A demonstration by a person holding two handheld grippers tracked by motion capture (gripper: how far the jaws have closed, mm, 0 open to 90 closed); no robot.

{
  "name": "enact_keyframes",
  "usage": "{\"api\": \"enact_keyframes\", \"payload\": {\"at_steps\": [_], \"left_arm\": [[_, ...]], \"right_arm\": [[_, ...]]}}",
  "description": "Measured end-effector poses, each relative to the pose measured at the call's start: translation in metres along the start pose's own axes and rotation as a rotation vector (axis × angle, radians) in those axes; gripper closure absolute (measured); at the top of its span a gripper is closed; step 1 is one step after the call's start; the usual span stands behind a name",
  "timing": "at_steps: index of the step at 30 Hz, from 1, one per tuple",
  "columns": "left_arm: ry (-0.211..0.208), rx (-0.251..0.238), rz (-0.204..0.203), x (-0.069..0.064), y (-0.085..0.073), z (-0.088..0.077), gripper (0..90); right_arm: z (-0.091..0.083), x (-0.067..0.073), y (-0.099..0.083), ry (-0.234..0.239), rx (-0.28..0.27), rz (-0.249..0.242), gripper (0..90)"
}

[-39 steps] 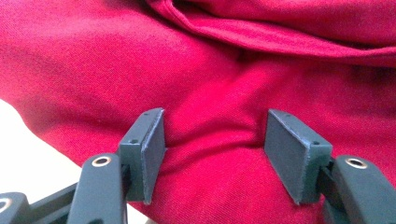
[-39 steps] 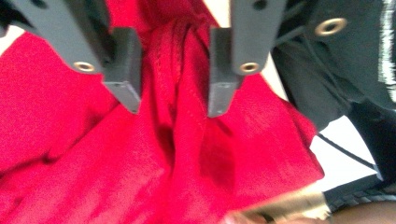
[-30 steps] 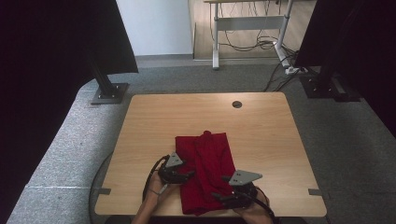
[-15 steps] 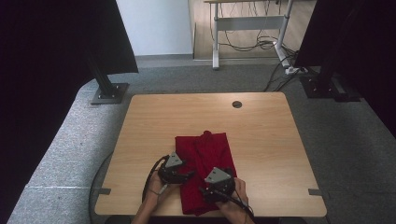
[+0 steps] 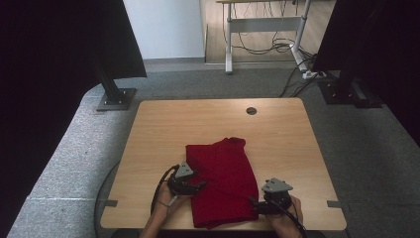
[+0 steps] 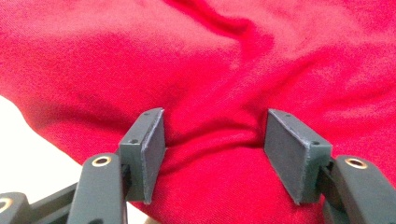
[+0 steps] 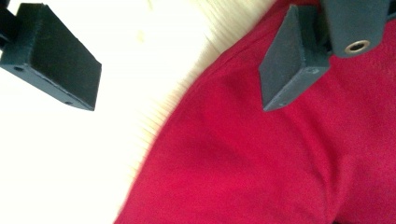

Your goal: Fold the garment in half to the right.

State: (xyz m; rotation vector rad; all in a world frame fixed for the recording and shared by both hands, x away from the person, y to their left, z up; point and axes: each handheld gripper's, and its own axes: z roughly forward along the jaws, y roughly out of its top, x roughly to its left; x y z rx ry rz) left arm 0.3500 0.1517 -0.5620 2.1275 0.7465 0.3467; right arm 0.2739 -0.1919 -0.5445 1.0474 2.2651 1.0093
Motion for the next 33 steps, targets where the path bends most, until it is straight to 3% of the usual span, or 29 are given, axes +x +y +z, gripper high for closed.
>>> {"api": "enact_keyframes", "payload": {"at_steps": [3,6,10,13,16,20,23,25,28,31,33], "left_arm": [[-0.011,-0.001,-0.006,0.001,0.0,0.0,37.3],[-0.024,0.001,-0.007,0.001,0.0,0.001,32.8],[-0.022,-0.005,-0.009,0.0,0.0,0.0,30.4],[-0.029,-0.036,-0.034,0.004,0.004,-0.004,31.0],[-0.001,-0.091,-0.052,0.013,0.016,-0.013,31.0],[0.08,-0.122,-0.061,0.029,0.035,-0.011,31.0],[0.166,-0.093,-0.028,0.045,0.048,0.0,32.3],[0.207,-0.078,-0.009,0.057,0.055,0.007,33.0],[0.223,-0.048,-0.001,0.069,0.062,0.017,34.3],[0.218,0.044,0.025,0.077,0.062,0.031,42.3],[0.194,0.054,0.021,0.08,0.06,0.037,50.7]], "right_arm": [[-0.01,-0.006,-0.002,0.022,-0.031,0.027,12.7],[-0.013,-0.005,0.007,0.055,-0.062,0.016,12.6],[-0.003,0.002,0.024,0.123,-0.079,-0.021,11.6],[0.01,0.011,0.037,0.166,-0.085,-0.057,11.5],[0.027,0.019,0.048,0.216,-0.082,-0.091,11.1],[0.046,0.032,0.06,0.268,-0.067,-0.136,11.3],[0.056,0.037,0.061,0.296,-0.051,-0.141,11.7],[0.061,0.038,0.058,0.285,-0.023,-0.151,12.1],[0.065,0.036,0.049,0.286,0.01,-0.148,12.7],[0.066,0.032,0.042,0.293,0.011,-0.112,13.5],[0.066,0.031,0.04,0.286,0.021,-0.111,16.1]]}}
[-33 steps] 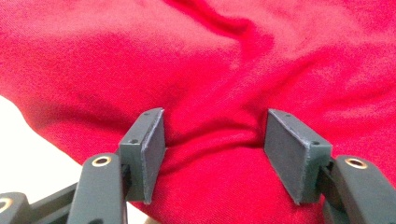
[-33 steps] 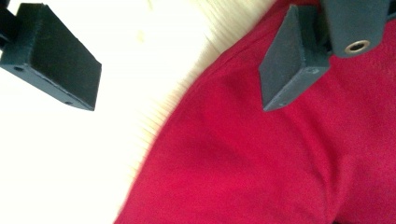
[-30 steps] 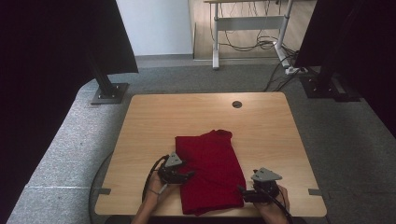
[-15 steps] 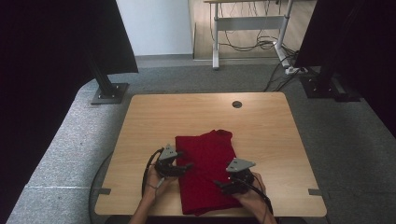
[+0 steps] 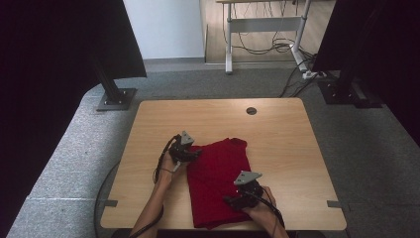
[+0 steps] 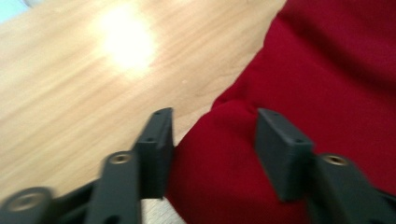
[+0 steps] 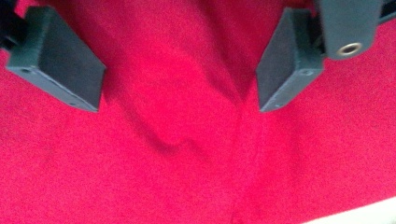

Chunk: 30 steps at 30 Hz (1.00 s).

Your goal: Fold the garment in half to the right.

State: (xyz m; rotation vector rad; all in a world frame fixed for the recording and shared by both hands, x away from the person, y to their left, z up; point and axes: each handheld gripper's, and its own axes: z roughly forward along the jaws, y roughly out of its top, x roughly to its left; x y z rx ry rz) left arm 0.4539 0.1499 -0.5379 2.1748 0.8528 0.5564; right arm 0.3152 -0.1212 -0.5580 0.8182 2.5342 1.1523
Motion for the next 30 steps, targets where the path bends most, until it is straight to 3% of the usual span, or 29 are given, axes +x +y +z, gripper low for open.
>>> {"api": "enact_keyframes", "payload": {"at_steps": [2,4,10,14,16,18,22,26,30], "left_arm": [[0.009,0.009,0.013,-0.001,-0.001,0.005,63.1],[0.037,0.006,-0.01,-0.001,-0.004,0.009,69.7],[0.028,-0.02,-0.098,0.005,-0.008,0.011,70.3],[0.027,-0.074,-0.142,0.008,-0.01,-0.002,55.9],[0.029,-0.095,-0.155,0.008,-0.013,-0.014,46.9],[0.021,-0.119,-0.168,0.009,-0.019,-0.028,43.4],[-0.053,-0.144,-0.249,0.009,-0.041,-0.055,34.1],[-0.09,-0.106,-0.271,-0.002,-0.068,-0.071,28.7],[-0.068,-0.037,-0.26,-0.013,-0.088,-0.08,25.4]], "right_arm": [[-0.001,0.001,-0.002,-0.009,0.009,0.001,18.6],[-0.002,0.001,-0.006,-0.01,0.005,0.023,21.0],[-0.011,0.004,-0.014,-0.021,-0.018,0.048,25.1],[-0.011,0.003,-0.012,-0.01,-0.011,0.039,23.7],[-0.012,0.002,-0.011,0.005,-0.022,0.034,20.4],[-0.015,0.001,-0.011,0.012,-0.027,0.037,18.1],[-0.023,0.002,-0.007,0.036,-0.037,0.011,15.9],[-0.032,0.003,-0.005,0.062,-0.033,-0.021,13.8],[-0.04,0.0,-0.006,0.078,-0.034,-0.025,10.9]]}}
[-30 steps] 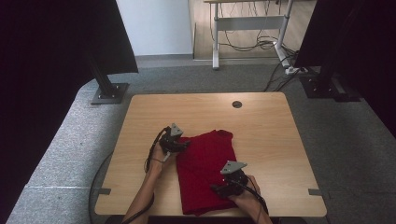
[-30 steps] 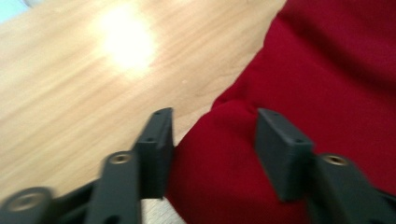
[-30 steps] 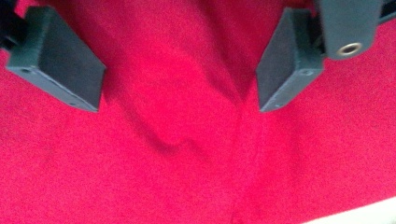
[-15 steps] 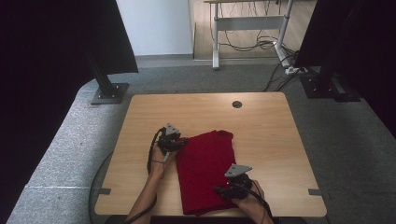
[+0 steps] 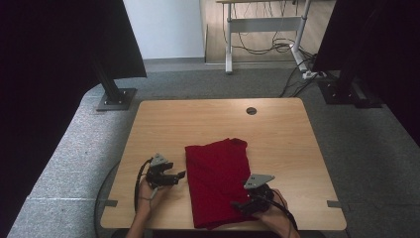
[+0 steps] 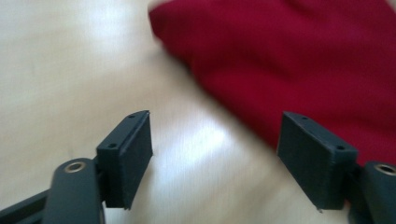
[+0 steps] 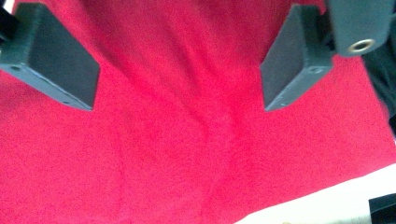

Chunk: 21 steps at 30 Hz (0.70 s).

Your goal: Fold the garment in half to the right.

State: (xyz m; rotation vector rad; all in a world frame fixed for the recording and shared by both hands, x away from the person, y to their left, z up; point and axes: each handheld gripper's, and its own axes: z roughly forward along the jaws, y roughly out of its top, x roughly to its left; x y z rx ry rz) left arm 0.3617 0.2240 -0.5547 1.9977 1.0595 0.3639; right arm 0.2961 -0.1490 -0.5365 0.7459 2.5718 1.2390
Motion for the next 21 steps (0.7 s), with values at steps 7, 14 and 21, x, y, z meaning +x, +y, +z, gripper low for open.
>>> {"api": "enact_keyframes", "payload": {"at_steps": [7,14,21], "left_arm": [[0.061,0.042,0.062,-0.01,-0.016,-0.005,21.1],[0.083,0.053,0.1,-0.014,-0.017,-0.004,18.5],[0.094,0.058,0.091,-0.013,-0.017,-0.003,15.1]], "right_arm": [[-0.003,-0.002,-0.011,0.017,0.038,0.0,10.1],[0.01,-0.003,-0.022,0.055,0.04,0.082,10.3],[0.016,0.009,-0.02,-0.062,0.037,0.088,11.5]]}}
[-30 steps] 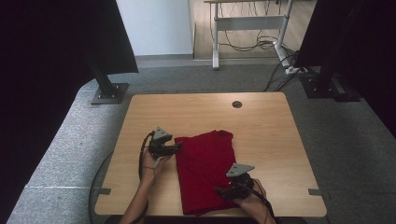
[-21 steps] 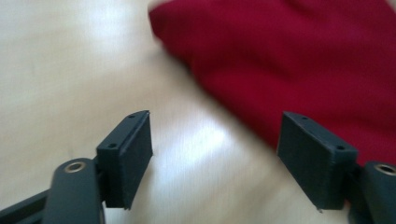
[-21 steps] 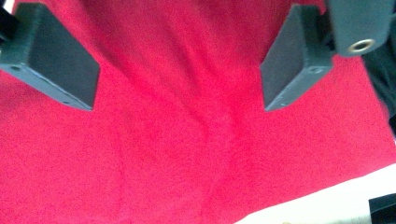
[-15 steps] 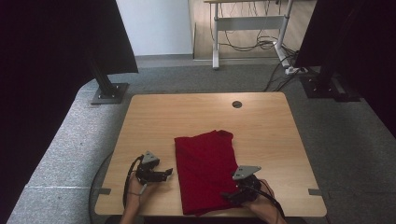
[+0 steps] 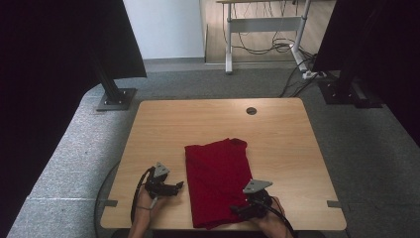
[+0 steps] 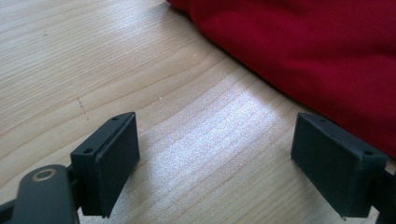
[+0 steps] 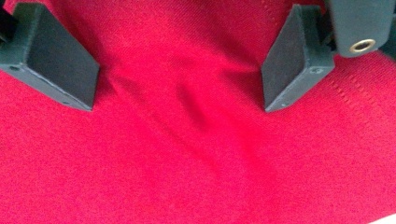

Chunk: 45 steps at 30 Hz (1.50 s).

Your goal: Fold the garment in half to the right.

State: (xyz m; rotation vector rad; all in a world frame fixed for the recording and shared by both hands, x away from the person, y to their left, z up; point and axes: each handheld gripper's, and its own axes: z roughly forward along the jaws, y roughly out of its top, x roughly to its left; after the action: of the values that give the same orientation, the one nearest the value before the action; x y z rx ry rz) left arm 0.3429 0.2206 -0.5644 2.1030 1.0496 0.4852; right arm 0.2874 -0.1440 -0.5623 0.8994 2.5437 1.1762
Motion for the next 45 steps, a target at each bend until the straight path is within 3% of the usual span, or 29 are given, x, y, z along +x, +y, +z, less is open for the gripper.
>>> {"api": "enact_keyframes", "payload": {"at_steps": [11,15,19,22,25,28,31,40,45], "left_arm": [[0.002,0.002,-0.002,0.0,0.0,0.0,14.3],[0.003,0.002,-0.003,0.0,0.0,0.0,14.2],[0.002,0.002,-0.002,0.0,0.0,0.0,14.2],[0.002,0.002,-0.003,0.0,0.0,0.0,14.2],[0.002,0.003,-0.001,0.0,0.0,0.0,14.0],[0.001,0.003,-0.001,0.0,0.0,0.0,13.8],[0.0,0.004,-0.001,0.0,0.0,0.0,13.7],[0.0,0.004,0.0,0.0,0.0,0.0,13.4],[0.001,0.004,-0.001,0.0,0.0,0.0,13.2]], "right_arm": [[0.005,0.004,0.003,-0.134,-0.014,0.074,12.1],[0.004,0.003,0.004,-0.147,-0.016,0.087,12.3],[-0.007,0.003,0.007,-0.108,-0.052,0.044,15.0],[-0.019,0.003,0.01,-0.002,-0.081,-0.043,14.5],[-0.02,0.003,0.009,0.09,-0.051,-0.123,15.1],[-0.005,0.003,0.006,0.113,0.032,-0.142,15.3],[0.005,0.011,0.004,0.047,0.042,-0.197,15.6],[0.009,0.011,0.006,-0.064,0.014,-0.09,18.8],[0.009,0.01,0.007,-0.087,0.017,-0.065,18.5]]}}
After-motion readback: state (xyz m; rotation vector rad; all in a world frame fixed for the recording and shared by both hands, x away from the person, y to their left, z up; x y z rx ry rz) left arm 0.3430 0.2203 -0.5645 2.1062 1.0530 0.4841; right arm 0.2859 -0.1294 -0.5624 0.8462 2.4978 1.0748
